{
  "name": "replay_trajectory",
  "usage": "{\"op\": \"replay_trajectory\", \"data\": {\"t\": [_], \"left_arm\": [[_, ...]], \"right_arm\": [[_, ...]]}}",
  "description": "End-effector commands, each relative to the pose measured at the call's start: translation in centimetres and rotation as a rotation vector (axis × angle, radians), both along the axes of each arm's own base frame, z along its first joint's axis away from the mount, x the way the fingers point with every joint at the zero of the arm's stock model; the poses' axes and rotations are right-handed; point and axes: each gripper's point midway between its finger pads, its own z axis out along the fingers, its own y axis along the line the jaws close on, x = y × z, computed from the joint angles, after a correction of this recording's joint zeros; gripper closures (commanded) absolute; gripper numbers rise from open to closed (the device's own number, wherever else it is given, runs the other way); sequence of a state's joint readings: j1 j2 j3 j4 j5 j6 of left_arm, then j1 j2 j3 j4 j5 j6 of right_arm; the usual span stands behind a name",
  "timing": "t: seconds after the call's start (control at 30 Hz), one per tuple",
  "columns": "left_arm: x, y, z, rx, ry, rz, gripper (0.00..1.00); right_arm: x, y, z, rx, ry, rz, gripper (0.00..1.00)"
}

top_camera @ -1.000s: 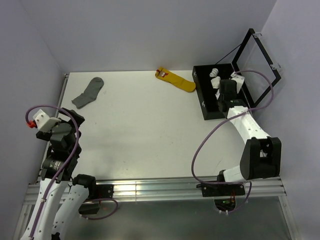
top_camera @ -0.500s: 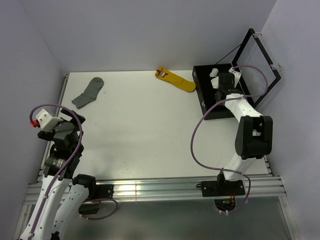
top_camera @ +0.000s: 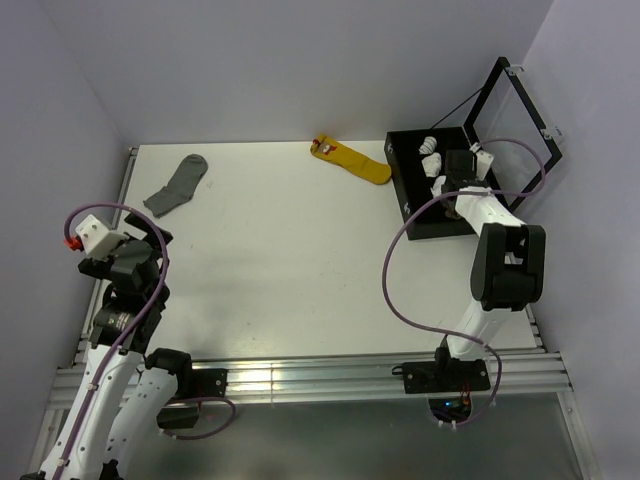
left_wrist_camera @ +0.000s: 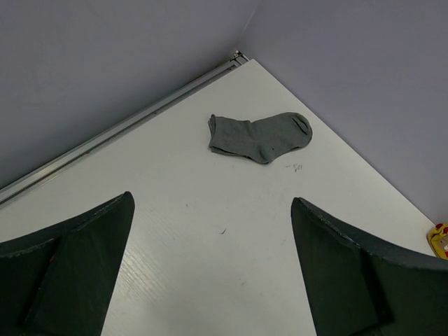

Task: Roll the socks
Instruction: Place the sock in the storage box.

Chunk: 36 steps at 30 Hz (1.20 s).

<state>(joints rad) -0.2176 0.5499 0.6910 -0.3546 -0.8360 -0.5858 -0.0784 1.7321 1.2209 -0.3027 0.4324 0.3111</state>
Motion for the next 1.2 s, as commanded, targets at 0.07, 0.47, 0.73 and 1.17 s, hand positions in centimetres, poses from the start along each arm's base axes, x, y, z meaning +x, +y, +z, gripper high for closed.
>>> {"op": "replay_trajectory", "data": {"t": [0.07,0.47,0.73,1.17], "left_arm": [[0.2,0.1,0.7,0.013,-0.022,0.006,0.01],[0.4,0.0,0.4,0.015,-0.012,0.003,0.01],[0.5,-0.1,0.3,0.017,-0.008,-0.004,0.01],[0.6,-0.2,0.3,0.018,-0.008,-0.01,0.0]], "right_arm": [[0.9,0.0,-2.2,0.034,0.035,-0.011,1.0],[2.6,3.7,-4.6,0.204,0.089,0.15,1.0],[1.0,5.5,-5.5,0.289,0.108,0.181,1.0],[0.2,7.1,-6.2,0.34,0.137,0.271,1.0]]}}
